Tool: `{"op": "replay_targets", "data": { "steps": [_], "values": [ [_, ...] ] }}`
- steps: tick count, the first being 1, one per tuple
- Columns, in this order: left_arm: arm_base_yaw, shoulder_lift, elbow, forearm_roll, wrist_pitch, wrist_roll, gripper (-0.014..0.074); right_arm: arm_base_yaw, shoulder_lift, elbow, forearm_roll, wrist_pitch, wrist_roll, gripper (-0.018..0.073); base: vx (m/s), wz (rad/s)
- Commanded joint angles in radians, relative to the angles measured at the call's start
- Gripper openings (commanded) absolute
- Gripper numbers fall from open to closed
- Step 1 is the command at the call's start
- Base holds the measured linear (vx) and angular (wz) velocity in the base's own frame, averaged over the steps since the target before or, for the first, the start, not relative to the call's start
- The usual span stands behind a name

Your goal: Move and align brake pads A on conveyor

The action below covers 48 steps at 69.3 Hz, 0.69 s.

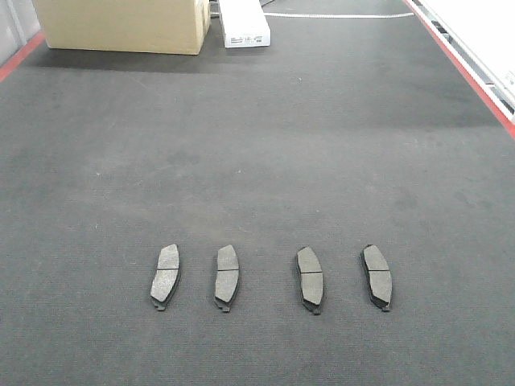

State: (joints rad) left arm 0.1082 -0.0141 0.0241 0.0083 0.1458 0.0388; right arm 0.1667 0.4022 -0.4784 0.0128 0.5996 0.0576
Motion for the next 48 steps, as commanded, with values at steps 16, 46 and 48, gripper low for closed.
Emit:
{"op": "replay_targets", "data": {
  "steps": [16, 46, 48],
  "values": [
    [0.001, -0.012, -0.009, -0.008, -0.081, -0.007, -0.0006, -0.007, 0.005, -0.027, -0.005, -0.071, -0.012, -0.0006, 0.0, 0.0],
    [0.001, -0.012, -0.009, -0.008, -0.081, -0.007, -0.0006, -0.161, -0.217, 0.374, -0.013, -0.631, -0.031, -0.0006, 0.0, 0.0],
    [0.001, -0.012, -0.009, -0.008, -0.081, -0.007, -0.0006, -0.174, -0.247, 0.409, -0.013, -0.63, -0.03, -0.0006, 0.0, 0.0]
  ]
}}
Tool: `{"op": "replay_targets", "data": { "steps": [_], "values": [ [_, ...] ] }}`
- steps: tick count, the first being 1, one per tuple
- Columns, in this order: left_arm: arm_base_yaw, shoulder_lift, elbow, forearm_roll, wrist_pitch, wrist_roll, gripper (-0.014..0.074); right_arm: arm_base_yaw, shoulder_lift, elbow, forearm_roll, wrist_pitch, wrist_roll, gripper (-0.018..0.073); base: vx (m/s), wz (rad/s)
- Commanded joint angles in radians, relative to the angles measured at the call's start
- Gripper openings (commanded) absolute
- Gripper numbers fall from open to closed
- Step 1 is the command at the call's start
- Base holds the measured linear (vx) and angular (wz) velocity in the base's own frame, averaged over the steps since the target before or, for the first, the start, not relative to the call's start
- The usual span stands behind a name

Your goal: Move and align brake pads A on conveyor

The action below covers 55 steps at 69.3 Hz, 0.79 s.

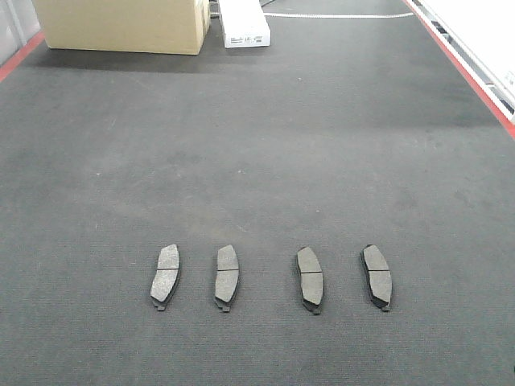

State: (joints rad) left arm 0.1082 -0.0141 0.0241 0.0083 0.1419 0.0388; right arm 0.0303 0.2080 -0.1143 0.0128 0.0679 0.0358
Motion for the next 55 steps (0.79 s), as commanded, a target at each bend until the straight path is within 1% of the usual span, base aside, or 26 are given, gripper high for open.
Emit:
{"op": "replay_targets", "data": {
  "steps": [1, 11, 14, 55],
  "values": [
    [0.001, -0.012, -0.009, -0.008, -0.077, -0.007, -0.0006, -0.043, -0.065, 0.056, -0.013, -0.097, -0.007, -0.0006, 0.0, 0.0],
    [0.001, -0.012, -0.009, -0.008, -0.077, -0.007, -0.0006, -0.057, -0.203, 0.164, -0.013, -0.096, -0.004, -0.0006, 0.0, 0.0],
    [0.001, -0.012, -0.009, -0.008, -0.077, -0.007, -0.0006, -0.057, -0.239, 0.164, -0.013, -0.047, -0.004, -0.0006, 0.0, 0.0],
    [0.001, -0.011, -0.009, -0.008, -0.077, -0.007, -0.0006, -0.057, -0.234, 0.162, -0.003, -0.036, -0.003, -0.0006, 0.0, 0.0]
  ]
}}
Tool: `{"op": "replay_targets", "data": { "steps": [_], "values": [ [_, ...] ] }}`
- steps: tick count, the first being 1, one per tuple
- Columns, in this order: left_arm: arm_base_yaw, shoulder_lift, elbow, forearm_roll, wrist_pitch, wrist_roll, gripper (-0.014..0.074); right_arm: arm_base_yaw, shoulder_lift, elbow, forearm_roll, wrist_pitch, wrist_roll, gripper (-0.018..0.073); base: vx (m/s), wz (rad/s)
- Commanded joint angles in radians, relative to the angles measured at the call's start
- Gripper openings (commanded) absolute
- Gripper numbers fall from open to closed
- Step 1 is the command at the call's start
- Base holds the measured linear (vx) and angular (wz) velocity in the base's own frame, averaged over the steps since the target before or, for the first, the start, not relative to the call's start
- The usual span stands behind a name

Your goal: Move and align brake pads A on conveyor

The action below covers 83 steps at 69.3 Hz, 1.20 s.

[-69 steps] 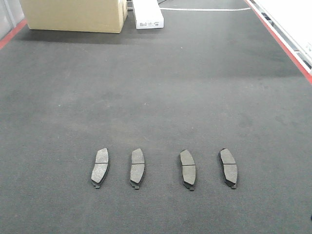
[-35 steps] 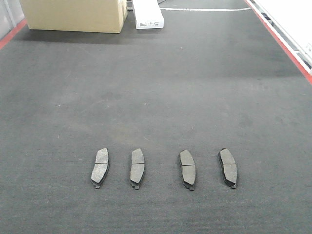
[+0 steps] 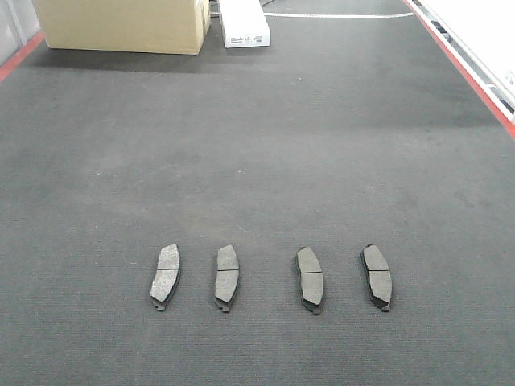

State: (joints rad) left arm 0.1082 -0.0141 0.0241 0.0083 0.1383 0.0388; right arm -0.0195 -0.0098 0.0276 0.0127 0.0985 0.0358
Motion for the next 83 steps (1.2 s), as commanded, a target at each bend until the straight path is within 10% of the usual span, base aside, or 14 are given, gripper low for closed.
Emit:
{"op": "replay_targets", "data": {
  "steps": [1, 83],
  "values": [
    [0.001, -0.011, -0.009, -0.008, -0.074, -0.007, -0.0006, -0.007, -0.016, 0.02, -0.003, -0.067, -0.003, -0.0006, 0.0, 0.0],
    [0.001, -0.011, -0.009, -0.008, -0.074, -0.007, -0.0006, -0.007, -0.016, 0.02, -0.003, -0.065, -0.004, -0.0006, 0.0, 0.0]
  ]
}}
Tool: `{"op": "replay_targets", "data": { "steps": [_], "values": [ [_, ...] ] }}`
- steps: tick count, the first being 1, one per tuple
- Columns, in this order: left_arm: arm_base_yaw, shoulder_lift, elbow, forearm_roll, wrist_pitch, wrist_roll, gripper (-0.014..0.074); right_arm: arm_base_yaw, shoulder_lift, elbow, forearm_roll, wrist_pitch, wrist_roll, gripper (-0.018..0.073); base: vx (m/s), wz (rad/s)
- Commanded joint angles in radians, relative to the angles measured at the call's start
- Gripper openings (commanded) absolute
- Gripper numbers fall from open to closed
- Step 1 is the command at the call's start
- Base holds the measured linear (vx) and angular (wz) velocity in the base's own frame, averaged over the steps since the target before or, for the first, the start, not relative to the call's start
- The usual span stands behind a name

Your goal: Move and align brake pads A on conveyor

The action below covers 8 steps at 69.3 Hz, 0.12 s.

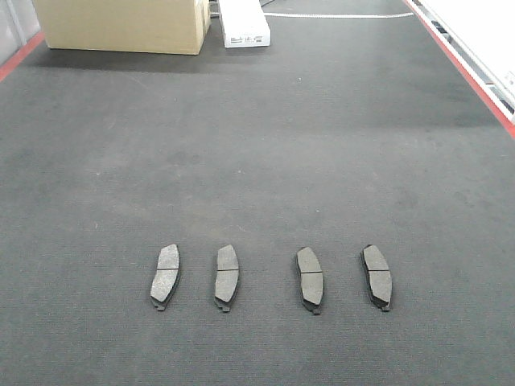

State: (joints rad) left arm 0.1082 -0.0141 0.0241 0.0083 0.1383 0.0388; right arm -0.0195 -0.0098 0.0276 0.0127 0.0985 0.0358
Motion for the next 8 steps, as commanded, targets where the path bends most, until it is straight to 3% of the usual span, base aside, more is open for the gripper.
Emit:
{"op": "replay_targets", "data": {
  "steps": [1, 8],
  "values": [
    [0.001, -0.011, -0.009, -0.008, -0.074, -0.007, -0.0006, -0.007, -0.016, 0.02, -0.003, -0.065, -0.004, -0.0006, 0.0, 0.0],
    [0.001, -0.011, -0.009, -0.008, -0.074, -0.007, -0.0006, -0.007, -0.016, 0.02, -0.003, -0.065, -0.004, -0.0006, 0.0, 0.0]
  ]
}}
